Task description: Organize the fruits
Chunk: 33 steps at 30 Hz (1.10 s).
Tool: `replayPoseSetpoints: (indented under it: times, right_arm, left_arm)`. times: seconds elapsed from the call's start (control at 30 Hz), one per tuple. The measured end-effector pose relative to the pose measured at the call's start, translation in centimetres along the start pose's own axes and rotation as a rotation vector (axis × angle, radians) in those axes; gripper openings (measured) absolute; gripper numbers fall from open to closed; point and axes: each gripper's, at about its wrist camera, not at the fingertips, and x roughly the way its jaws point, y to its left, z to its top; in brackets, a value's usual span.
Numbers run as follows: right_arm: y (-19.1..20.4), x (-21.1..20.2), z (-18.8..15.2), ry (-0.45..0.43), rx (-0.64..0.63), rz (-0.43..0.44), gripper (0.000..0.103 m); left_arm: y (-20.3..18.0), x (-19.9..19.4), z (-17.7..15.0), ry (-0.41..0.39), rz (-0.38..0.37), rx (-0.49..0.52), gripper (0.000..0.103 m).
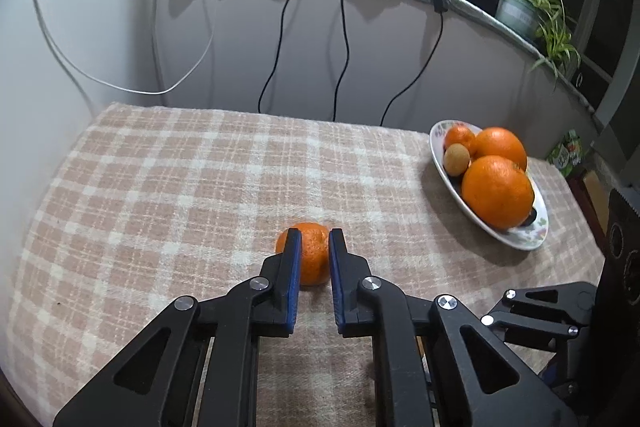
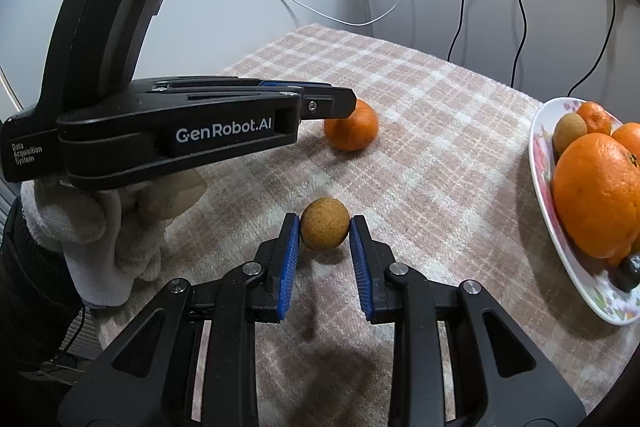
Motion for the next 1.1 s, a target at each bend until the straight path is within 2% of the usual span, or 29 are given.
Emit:
replayPoseSetpoints:
  times: [0.07, 0.1, 0.13, 0.2, 0.23, 0.57, 0.6, 0.67, 0.7, 1.1]
  right_arm:
    - [0.0, 0.0, 0.0, -0.002, 0.002, 0.001, 0.027]
    - [0.0, -0.1, 0.0, -0.003, 0.002, 0.001, 0.027]
    - [0.0, -0.1, 0.0, -0.005, 0.002, 0.001, 0.027]
    - [0.0, -0.2, 0.0, -0.006, 0.0, 0.0, 0.027]
    - [0.0, -0.2, 0.0, -0.006, 0.0, -0.001, 0.027]
    - [-0.2, -0.4, -0.2, -0.005, 0.009, -0.005, 0.027]
    - [-0.3, -0.4, -0.2, -0.005, 0.011, -0.004, 0.027]
    - [-0.3, -0.3, -0.2, -0.006, 0.011, -0.004, 0.027]
    - [-0.3, -0.3, -0.2, -0.006, 0.011, -0.004, 0.027]
    - [-0.3, -0.9, -0.3, -0.02, 0.01, -0.012, 0.027]
  left_arm:
    - [0.0, 0.0, 0.0, -0.002, 0.0, -0.004, 0.012]
    - [0.0, 0.0, 0.0, -0.001, -0.001, -0.006, 0.018]
    - [0.0, 0.0, 0.0, 0.001, 0.0, -0.004, 0.024]
    - [-0.1, 0.2, 0.0, 0.01, 0.011, 0.005, 0.051]
    - [-0.1, 0.4, 0.0, 0.015, 0.021, 0.004, 0.053]
    - [1.1, 2.7, -0.1, 0.071, 0.092, -0.008, 0.053]
    - [1.5, 3.0, -0.2, 0.082, 0.091, -0.023, 0.048]
    - [1.8, 3.0, -0.3, 0.072, 0.074, -0.041, 0.045]
    - [1.9, 2.8, -0.2, 0.069, 0.065, -0.047, 0.039]
    - [1.0, 1.6, -0.4, 0.044, 0.068, -0.038, 0.038]
